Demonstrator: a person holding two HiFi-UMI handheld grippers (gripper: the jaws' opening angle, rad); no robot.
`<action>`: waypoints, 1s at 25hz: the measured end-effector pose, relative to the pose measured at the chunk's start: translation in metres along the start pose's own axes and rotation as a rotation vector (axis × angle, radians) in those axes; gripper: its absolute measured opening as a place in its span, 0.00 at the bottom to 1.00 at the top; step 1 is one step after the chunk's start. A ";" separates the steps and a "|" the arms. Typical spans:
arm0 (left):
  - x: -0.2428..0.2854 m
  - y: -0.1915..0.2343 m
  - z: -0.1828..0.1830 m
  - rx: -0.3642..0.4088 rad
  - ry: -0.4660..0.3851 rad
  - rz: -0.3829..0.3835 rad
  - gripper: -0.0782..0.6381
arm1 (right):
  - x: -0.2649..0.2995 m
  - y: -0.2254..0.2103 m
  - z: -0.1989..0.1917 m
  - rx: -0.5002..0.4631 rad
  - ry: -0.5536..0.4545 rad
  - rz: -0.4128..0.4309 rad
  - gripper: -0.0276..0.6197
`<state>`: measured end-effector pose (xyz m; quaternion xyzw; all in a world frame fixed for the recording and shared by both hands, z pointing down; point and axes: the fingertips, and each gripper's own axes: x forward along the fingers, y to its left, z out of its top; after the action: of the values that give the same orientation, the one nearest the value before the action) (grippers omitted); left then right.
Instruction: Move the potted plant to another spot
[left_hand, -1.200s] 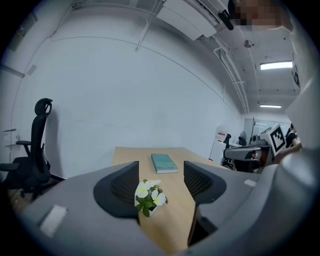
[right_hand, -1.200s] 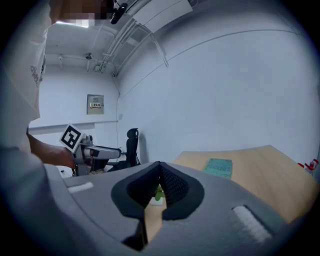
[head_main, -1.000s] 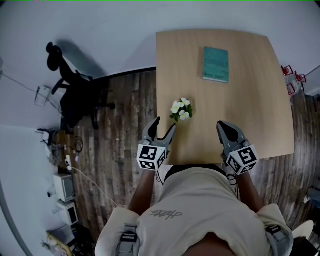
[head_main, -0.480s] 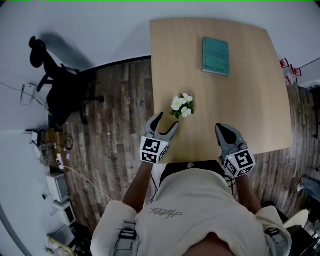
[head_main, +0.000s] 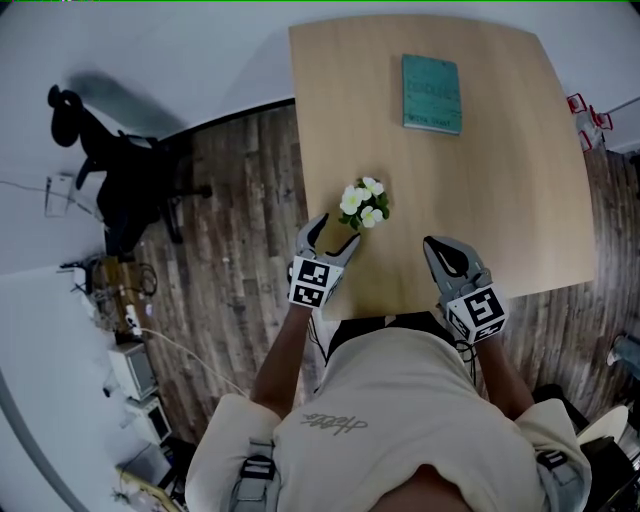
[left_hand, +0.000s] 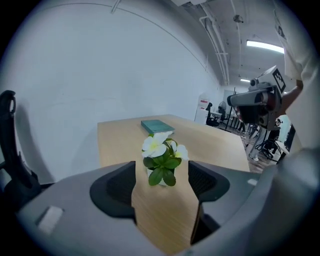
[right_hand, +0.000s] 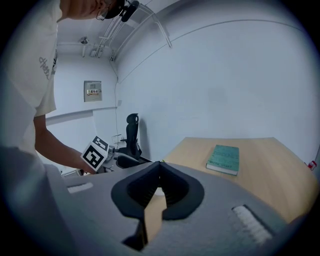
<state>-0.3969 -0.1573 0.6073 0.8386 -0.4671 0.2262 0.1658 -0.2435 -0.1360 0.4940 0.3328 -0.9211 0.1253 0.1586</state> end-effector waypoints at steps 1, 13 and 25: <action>0.003 0.002 -0.004 0.000 0.007 0.000 0.60 | 0.000 -0.002 0.000 0.007 -0.003 -0.008 0.05; 0.051 0.004 -0.039 0.069 0.081 0.003 0.64 | -0.015 -0.020 -0.027 0.090 0.034 -0.071 0.05; 0.085 0.001 -0.036 0.116 0.086 -0.038 0.66 | -0.020 -0.025 -0.050 0.140 0.079 -0.099 0.05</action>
<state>-0.3665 -0.2011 0.6829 0.8449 -0.4296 0.2857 0.1411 -0.2018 -0.1266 0.5355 0.3830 -0.8856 0.1944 0.1770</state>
